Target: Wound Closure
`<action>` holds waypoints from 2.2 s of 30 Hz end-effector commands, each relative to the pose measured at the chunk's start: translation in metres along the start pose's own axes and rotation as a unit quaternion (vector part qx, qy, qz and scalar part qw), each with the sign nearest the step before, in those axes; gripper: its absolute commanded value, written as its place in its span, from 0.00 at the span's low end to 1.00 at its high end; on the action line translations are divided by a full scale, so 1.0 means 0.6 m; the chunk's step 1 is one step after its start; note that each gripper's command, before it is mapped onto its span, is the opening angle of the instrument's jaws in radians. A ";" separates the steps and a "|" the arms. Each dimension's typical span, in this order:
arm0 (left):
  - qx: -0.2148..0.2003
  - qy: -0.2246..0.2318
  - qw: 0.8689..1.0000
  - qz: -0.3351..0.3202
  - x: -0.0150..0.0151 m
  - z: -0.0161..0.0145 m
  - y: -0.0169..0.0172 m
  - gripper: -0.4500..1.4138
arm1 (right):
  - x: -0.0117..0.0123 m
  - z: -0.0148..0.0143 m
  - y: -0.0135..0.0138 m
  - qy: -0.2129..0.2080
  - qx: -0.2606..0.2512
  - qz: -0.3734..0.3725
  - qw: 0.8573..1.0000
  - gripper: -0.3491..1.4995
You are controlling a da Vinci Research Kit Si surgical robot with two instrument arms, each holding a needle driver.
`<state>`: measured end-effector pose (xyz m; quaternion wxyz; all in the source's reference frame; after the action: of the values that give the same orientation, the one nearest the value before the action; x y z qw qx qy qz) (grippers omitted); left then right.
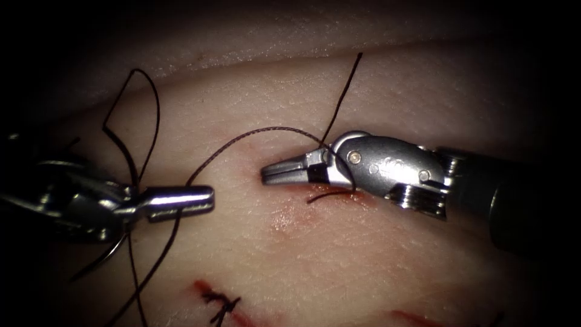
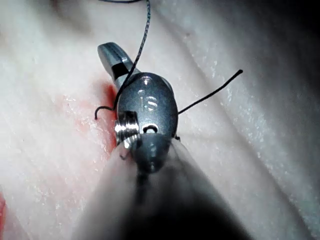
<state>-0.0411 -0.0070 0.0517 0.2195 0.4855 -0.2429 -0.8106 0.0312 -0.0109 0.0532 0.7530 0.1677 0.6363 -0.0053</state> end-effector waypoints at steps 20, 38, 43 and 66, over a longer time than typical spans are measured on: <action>-0.027 -0.017 0.999 -0.015 -0.0045 0.0086 0.0086 0.00 | 0.0052 -0.0033 -0.0025 0.114 -0.141 0.007 0.983 0.00; -0.037 0.003 0.999 -0.017 0.0002 0.0116 0.0087 0.00 | 0.0068 0.0007 -0.0006 0.117 -0.245 0.042 0.962 0.00; -0.060 0.024 0.998 0.000 0.0025 0.0130 0.0075 0.00 | 0.0063 0.0015 0.0015 0.093 -0.276 0.049 0.955 0.52; -0.108 0.117 0.987 0.012 -0.0006 0.0112 -0.0032 0.00 | -0.0039 0.0064 -0.0042 -0.046 -0.091 0.041 0.994 0.51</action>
<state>-0.0462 -0.0040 0.0532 0.3066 0.5489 -0.1307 -0.7665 0.0331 -0.0149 0.0550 0.7943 0.1273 0.5897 0.0714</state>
